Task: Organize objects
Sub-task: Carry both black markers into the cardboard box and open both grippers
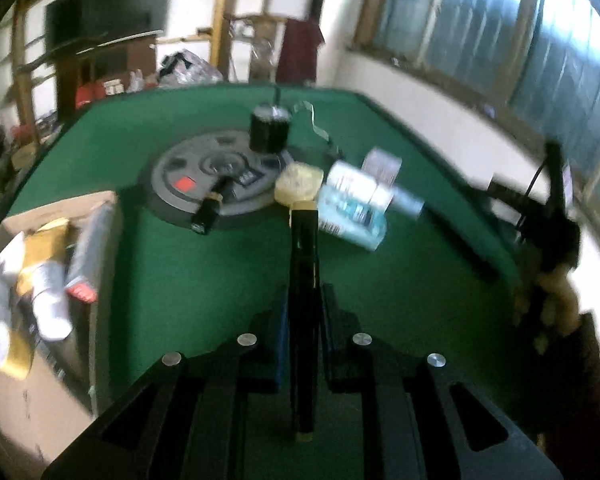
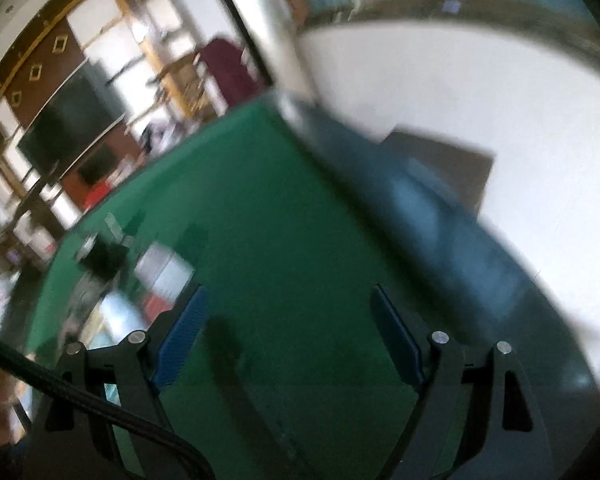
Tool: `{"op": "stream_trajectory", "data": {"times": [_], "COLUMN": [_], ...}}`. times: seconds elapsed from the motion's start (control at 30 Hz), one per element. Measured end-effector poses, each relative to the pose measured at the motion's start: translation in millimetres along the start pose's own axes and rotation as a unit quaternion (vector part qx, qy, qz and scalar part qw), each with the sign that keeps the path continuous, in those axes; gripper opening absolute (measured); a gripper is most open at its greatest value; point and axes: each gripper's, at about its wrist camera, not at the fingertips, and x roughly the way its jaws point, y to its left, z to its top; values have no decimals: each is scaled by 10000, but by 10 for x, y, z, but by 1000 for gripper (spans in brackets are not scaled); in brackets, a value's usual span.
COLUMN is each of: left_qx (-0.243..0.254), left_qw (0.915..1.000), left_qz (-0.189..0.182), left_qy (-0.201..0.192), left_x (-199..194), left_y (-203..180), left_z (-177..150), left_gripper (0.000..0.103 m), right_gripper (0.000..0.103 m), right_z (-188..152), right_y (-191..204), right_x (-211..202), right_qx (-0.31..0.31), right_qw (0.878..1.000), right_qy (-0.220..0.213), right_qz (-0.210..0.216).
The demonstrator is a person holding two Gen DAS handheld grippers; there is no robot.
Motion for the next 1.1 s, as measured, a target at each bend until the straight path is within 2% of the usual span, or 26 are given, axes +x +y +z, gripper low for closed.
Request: {"op": "stream_trajectory", "data": {"times": [0.07,0.13,0.23,0.27,0.3,0.37,0.5,0.63,0.7,0.8,0.93,1.1], "left_qx": [-6,3,24,17,-7,-58,-156,-367,-401,-386,-520,-607], "left_qw": [9997,9993,9991,9991,9991,9989,9971,9941,9927,9902,9880,9902], "left_qz": [77,131,169,172,176,140,111,-51,-138,-112,-67,79], "left_qy": [-227,-352,-379,-387,-392,-445,-742,-1015,-1133,-1339,-1455,-1254], "left_x": [-190,-315,-416,-441,-459,-520,-753,-1016,-1164,-1370,-1576,-1676], "left_y": [-26,-48,-52,-47,-30,2,125,357,481,676,1016,1424], "left_z": [-53,-108,-167,-180,-186,-212,-257,-285,-309,-357,-445,-540], "left_gripper": [12,12,12,12,12,12,12,12,12,12,12,12], "right_gripper": [83,82,64,54,33,13,12,12,12,12,12,12], "right_z": [-109,-212,-332,-358,-372,-389,-447,-535,-566,-628,-785,-1041], "right_y": [85,167,209,235,259,314,365,415,455,671,1109,1953], "right_x": [-11,-14,21,26,31,47,-5,-188,-321,-501,-654,-643], "right_qx": [-483,-995,-1464,-1601,-1712,-1886,-1859,-1541,-1349,-1167,-1185,-1370], "right_qw": [9981,9930,9847,9822,9797,9758,9771,9847,9872,9845,9711,9408], "right_qy": [384,613,805,768,742,725,744,784,833,953,1169,1600], "right_qz": [2,-180,-497,-609,-734,-837,-719,-209,183,894,1708,2656]}}
